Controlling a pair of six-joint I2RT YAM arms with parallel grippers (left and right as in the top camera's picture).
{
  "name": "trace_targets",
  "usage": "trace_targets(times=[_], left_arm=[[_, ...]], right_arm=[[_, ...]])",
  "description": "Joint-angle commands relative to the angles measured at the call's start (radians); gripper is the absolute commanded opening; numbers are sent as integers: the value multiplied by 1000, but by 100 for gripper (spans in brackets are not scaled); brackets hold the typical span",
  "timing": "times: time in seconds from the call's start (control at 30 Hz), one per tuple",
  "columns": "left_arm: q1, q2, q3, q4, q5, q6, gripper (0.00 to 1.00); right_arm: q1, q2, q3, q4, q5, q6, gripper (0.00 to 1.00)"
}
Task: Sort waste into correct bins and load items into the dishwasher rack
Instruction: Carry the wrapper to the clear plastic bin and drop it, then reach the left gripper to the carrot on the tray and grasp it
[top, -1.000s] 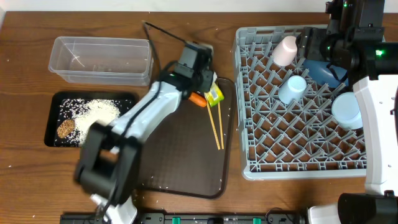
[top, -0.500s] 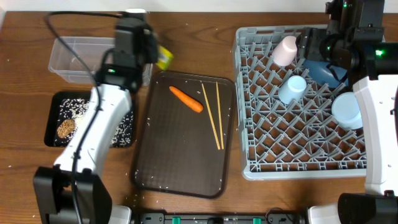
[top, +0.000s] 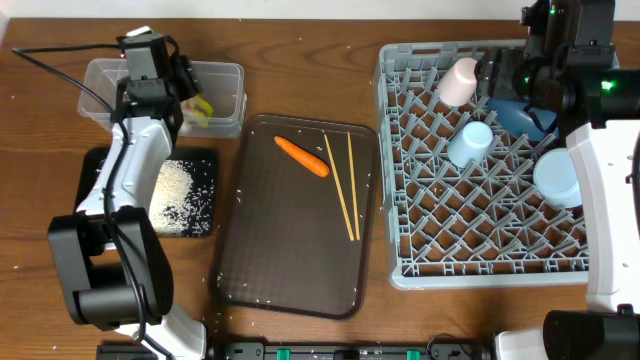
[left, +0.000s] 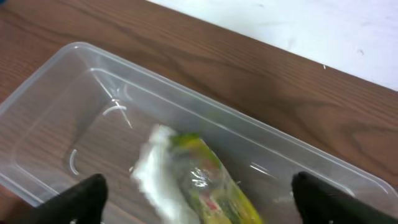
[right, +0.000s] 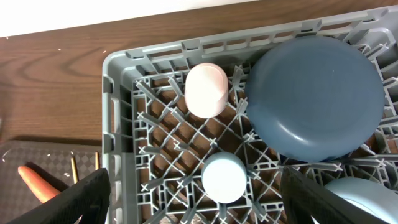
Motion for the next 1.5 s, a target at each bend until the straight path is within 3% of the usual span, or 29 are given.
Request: trace_targets(times=[0.0,0.17,0.37,0.43,0.67,0.83,1.0,1.33,1.4,1.47], left_arm=[[-6,-23,14,5,0,-13,98],[-46,-102,14,-37,77,36,98],[-173,-192,14,-263,284,61,98],[-235,-190,13,-359,311,16,98],[-393,-80,11,-599,311,-338,98],[-414,28,11,-562,316,-425,98],[-414,119,11,-469,391,-439,98],[-414,226,11,-420,408,-461,99],[-414,228,11,-420,407,-460,89],[-414,228,11,-420,407,-460,68]], right_arm=[[-5,0,-9,1,0,3,80],[-5,0,-9,5,0,3,81],[-5,2,-9,9,0,3,81],[-5,5,-9,9,0,3,81],[-5,9,-27,8,0,3,81],[-5,9,-61,9,0,3,81],[-5,9,-93,11,0,3,80],[-5,9,-107,21,1,3,80],[-5,9,-107,22,1,3,80],[-5,9,-107,23,1,3,80]])
